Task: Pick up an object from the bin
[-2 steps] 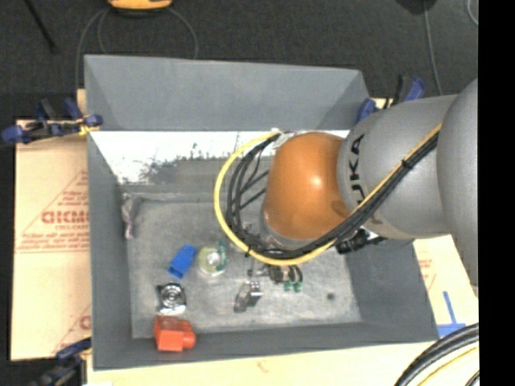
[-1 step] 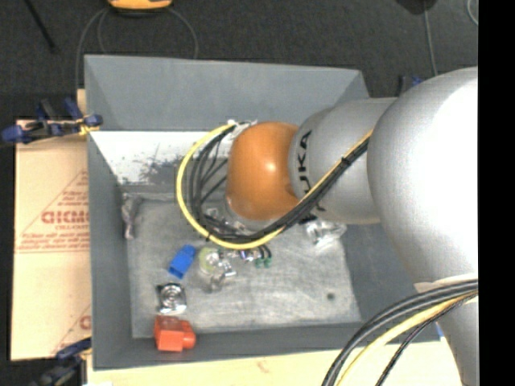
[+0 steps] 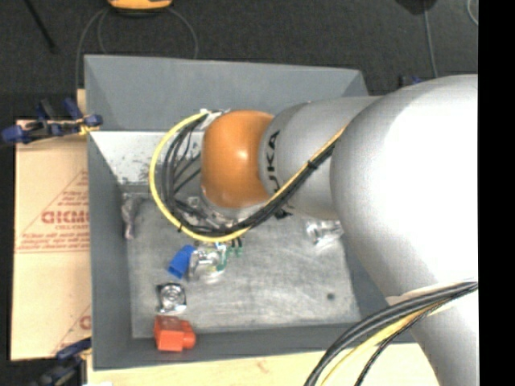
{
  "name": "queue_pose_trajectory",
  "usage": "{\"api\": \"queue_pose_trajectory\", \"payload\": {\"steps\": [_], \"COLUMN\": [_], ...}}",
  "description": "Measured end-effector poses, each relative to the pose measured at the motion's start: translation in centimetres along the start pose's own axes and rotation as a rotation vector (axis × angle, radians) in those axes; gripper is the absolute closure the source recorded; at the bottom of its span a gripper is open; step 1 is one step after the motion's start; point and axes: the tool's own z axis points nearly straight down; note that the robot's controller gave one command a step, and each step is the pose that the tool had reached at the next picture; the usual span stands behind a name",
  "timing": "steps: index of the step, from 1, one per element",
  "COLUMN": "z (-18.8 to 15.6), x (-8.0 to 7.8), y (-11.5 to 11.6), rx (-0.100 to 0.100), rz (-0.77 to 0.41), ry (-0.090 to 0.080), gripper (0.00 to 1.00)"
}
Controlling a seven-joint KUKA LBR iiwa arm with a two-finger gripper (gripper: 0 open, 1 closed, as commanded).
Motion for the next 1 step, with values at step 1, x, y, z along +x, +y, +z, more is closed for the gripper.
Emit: {"api": "queue_pose_trajectory", "payload": {"steps": [1], "z": [-0.03], "x": [-0.47], "y": [1.33], "rx": [-0.002], "rz": [0.156], "ry": [-0.007], "gripper": [0.0]}}
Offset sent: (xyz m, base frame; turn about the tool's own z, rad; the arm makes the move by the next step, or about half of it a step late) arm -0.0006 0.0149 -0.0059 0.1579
